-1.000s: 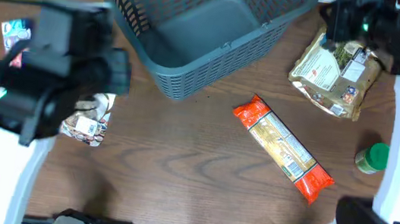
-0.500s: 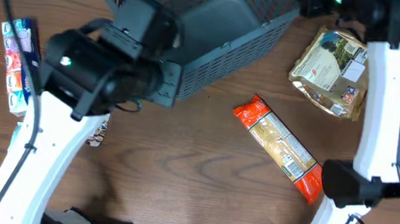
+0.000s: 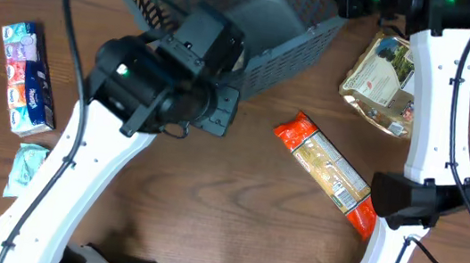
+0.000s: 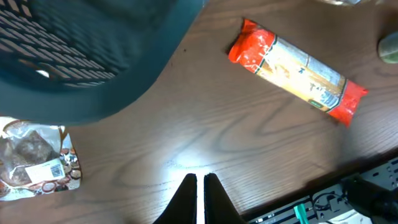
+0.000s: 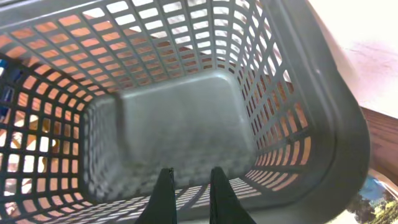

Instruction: Pack container

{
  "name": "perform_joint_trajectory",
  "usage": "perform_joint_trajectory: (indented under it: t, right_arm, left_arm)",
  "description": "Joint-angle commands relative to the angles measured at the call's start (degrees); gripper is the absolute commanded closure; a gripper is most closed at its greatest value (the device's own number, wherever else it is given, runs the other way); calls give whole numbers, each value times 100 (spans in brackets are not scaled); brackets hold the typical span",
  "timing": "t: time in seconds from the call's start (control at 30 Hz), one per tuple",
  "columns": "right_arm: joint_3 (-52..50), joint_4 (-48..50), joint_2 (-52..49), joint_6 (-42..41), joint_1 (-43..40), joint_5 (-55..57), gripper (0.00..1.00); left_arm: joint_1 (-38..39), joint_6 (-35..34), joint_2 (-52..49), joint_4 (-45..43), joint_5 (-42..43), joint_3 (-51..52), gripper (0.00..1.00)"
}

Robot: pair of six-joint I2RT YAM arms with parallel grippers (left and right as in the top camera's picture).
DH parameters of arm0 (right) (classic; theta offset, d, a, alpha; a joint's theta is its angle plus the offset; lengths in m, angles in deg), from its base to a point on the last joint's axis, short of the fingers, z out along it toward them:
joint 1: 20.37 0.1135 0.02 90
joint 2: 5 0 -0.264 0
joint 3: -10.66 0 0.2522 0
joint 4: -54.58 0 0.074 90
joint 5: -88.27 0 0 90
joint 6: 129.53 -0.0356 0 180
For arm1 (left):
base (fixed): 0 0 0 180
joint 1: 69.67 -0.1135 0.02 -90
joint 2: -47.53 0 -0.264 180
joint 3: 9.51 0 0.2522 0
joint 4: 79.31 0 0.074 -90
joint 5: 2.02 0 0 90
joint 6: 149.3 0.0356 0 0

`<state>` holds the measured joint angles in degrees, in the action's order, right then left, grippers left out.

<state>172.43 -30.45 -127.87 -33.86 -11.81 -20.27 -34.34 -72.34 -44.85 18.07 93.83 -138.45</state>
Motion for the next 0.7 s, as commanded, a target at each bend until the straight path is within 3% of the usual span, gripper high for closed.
perform_joint_trajectory:
  t: [0.0, 0.67]
  right_arm:
    - [44, 9, -186, 149, 52, 52, 99]
    - [39, -232, -844, 173, 52, 76, 99]
  left_arm:
    - [11, 164, -275, 17, 15, -17, 94]
    - [-98, 426, -1211, -11, -70, -17, 94]
